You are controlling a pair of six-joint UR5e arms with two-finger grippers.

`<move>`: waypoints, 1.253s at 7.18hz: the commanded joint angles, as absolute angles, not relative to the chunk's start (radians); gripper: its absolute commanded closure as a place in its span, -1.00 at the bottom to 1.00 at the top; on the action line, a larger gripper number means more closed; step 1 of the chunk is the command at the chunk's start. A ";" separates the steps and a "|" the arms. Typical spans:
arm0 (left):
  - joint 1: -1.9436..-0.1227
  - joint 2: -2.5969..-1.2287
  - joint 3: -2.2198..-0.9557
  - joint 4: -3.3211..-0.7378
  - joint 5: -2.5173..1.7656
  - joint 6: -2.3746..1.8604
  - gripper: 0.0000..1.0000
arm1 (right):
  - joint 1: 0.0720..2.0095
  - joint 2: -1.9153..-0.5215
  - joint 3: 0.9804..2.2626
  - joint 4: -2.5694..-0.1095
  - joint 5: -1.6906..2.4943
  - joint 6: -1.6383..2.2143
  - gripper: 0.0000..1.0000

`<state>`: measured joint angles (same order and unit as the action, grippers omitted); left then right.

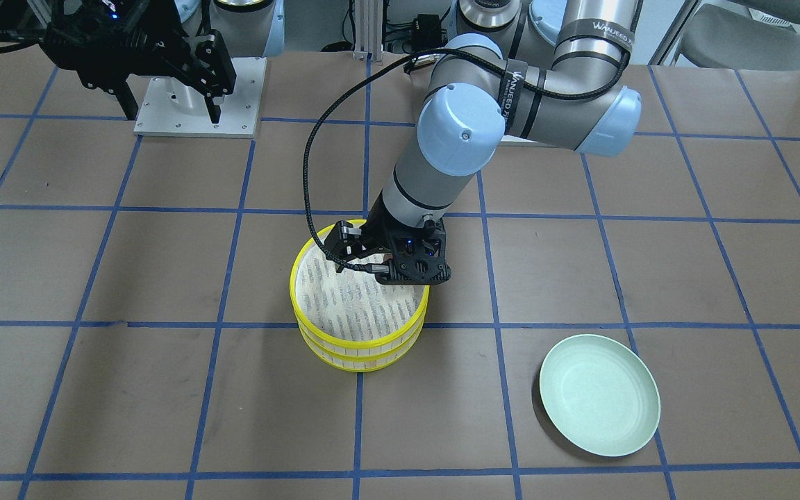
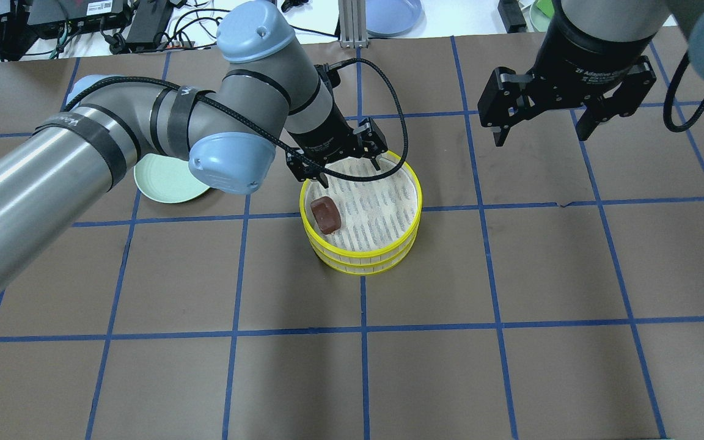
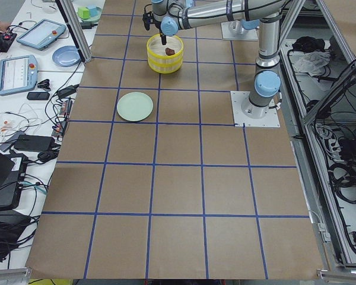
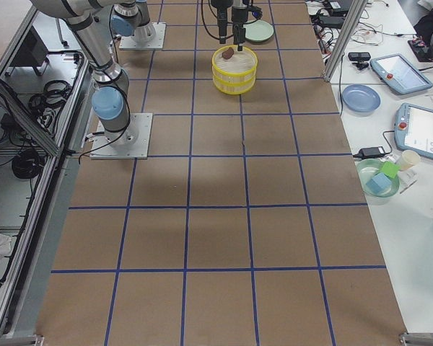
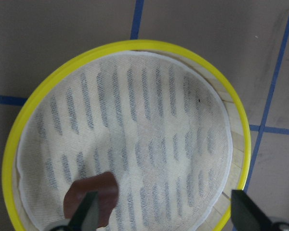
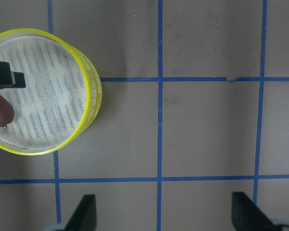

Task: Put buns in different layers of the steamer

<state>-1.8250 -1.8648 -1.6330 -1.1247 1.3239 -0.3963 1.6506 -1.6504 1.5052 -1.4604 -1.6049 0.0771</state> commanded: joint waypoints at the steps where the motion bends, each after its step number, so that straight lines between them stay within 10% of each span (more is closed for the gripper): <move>1: -1.702 -1.803 -1.596 -1.195 1.432 -0.170 -1.00 | 1.651 -1.651 1.508 -1.460 -1.605 0.080 -1.00; 9: -1.471 -1.513 -1.499 -1.650 1.572 0.201 -1.00 | 1.651 -1.651 1.511 -1.457 -1.605 0.078 -1.00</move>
